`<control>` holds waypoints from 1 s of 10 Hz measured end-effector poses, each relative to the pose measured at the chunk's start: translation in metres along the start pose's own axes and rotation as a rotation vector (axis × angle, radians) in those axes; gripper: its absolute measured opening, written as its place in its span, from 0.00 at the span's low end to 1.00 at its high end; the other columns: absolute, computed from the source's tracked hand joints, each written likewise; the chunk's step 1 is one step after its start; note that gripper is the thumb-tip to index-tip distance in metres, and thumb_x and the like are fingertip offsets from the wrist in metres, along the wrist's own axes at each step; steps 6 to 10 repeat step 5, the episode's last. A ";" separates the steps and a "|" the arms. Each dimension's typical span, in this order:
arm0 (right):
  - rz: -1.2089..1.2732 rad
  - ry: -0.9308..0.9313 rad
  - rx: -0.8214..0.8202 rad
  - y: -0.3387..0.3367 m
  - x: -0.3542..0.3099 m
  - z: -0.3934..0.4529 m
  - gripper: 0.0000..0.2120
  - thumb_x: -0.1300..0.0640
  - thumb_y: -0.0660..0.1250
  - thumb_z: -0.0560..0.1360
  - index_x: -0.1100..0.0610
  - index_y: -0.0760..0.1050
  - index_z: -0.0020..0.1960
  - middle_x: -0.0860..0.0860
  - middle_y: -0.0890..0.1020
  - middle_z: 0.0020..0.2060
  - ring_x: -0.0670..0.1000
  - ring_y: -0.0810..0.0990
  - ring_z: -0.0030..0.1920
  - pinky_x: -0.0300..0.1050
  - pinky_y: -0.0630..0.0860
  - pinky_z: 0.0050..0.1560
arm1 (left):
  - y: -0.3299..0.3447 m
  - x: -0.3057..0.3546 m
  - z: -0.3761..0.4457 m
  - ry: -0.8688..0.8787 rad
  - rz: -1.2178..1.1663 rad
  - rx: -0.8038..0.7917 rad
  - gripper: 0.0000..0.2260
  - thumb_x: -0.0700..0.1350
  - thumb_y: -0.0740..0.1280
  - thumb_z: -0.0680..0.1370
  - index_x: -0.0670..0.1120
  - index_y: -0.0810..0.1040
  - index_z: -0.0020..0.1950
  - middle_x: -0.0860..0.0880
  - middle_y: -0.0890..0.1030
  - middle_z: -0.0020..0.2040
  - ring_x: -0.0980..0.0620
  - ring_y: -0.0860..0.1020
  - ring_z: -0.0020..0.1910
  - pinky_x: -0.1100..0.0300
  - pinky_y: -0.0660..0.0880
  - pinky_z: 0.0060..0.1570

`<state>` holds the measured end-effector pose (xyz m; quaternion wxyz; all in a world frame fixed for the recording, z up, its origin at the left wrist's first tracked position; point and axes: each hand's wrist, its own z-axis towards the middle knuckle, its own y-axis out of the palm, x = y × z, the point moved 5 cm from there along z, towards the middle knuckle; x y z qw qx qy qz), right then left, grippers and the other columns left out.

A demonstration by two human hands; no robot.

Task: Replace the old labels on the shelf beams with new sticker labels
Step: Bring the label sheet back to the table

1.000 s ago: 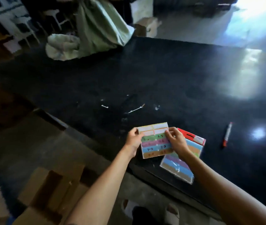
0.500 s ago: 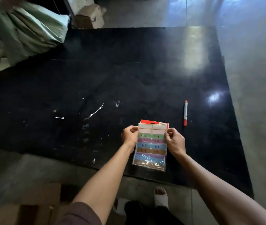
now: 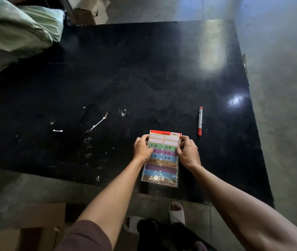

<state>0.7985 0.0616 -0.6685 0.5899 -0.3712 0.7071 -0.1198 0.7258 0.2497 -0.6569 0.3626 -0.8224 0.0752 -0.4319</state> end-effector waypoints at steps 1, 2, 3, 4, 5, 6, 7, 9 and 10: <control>-0.019 -0.019 -0.018 0.001 0.001 -0.001 0.18 0.53 0.66 0.77 0.53 0.69 0.66 0.50 0.72 0.56 0.48 0.77 0.53 0.44 0.80 0.47 | 0.006 0.002 -0.006 0.058 0.074 -0.035 0.25 0.34 0.69 0.76 0.44 0.70 0.72 0.42 0.71 0.64 0.46 0.74 0.64 0.56 0.77 0.57; -0.102 -0.041 -0.054 0.001 0.002 -0.002 0.20 0.53 0.66 0.77 0.53 0.67 0.68 0.52 0.71 0.60 0.51 0.78 0.57 0.50 0.82 0.51 | 0.009 0.004 -0.010 0.096 0.135 -0.053 0.25 0.36 0.70 0.77 0.45 0.69 0.73 0.43 0.70 0.65 0.47 0.71 0.66 0.54 0.77 0.60; -0.170 -0.056 -0.102 0.001 -0.001 -0.005 0.22 0.52 0.66 0.77 0.52 0.65 0.69 0.54 0.69 0.62 0.53 0.76 0.60 0.53 0.82 0.53 | 0.006 0.006 -0.016 0.100 0.158 -0.065 0.24 0.37 0.69 0.77 0.45 0.70 0.72 0.43 0.69 0.66 0.46 0.71 0.67 0.53 0.77 0.61; -0.258 -0.090 -0.086 -0.001 -0.012 -0.005 0.23 0.50 0.66 0.77 0.51 0.65 0.69 0.53 0.68 0.62 0.53 0.74 0.61 0.51 0.80 0.53 | -0.006 0.003 -0.020 0.082 0.143 -0.049 0.20 0.41 0.69 0.78 0.45 0.73 0.70 0.42 0.71 0.66 0.46 0.72 0.67 0.53 0.76 0.61; -0.240 -0.193 -0.081 0.005 -0.046 -0.004 0.20 0.49 0.65 0.78 0.50 0.67 0.68 0.52 0.70 0.61 0.52 0.74 0.60 0.49 0.79 0.52 | -0.033 -0.002 -0.022 0.074 0.099 0.023 0.17 0.41 0.69 0.78 0.44 0.77 0.66 0.41 0.75 0.64 0.45 0.76 0.63 0.55 0.74 0.61; -0.240 -0.193 -0.081 0.005 -0.046 -0.004 0.20 0.49 0.65 0.78 0.50 0.67 0.68 0.52 0.70 0.61 0.52 0.74 0.60 0.49 0.79 0.52 | -0.033 -0.002 -0.022 0.074 0.099 0.023 0.17 0.41 0.69 0.78 0.44 0.77 0.66 0.41 0.75 0.64 0.45 0.76 0.63 0.55 0.74 0.61; -0.240 -0.193 -0.081 0.005 -0.046 -0.004 0.20 0.49 0.65 0.78 0.50 0.67 0.68 0.52 0.70 0.61 0.52 0.74 0.60 0.49 0.79 0.52 | -0.033 -0.002 -0.022 0.074 0.099 0.023 0.17 0.41 0.69 0.78 0.44 0.77 0.66 0.41 0.75 0.64 0.45 0.76 0.63 0.55 0.74 0.61; -0.240 -0.193 -0.081 0.005 -0.046 -0.004 0.20 0.49 0.65 0.78 0.50 0.67 0.68 0.52 0.70 0.61 0.52 0.74 0.60 0.49 0.79 0.52 | -0.033 -0.002 -0.022 0.074 0.099 0.023 0.17 0.41 0.69 0.78 0.44 0.77 0.66 0.41 0.75 0.64 0.45 0.76 0.63 0.55 0.74 0.61; -0.240 -0.193 -0.081 0.005 -0.046 -0.004 0.20 0.49 0.65 0.78 0.50 0.67 0.68 0.52 0.70 0.61 0.52 0.74 0.60 0.49 0.79 0.52 | -0.033 -0.002 -0.022 0.074 0.099 0.023 0.17 0.41 0.69 0.78 0.44 0.77 0.66 0.41 0.75 0.64 0.45 0.76 0.63 0.55 0.74 0.61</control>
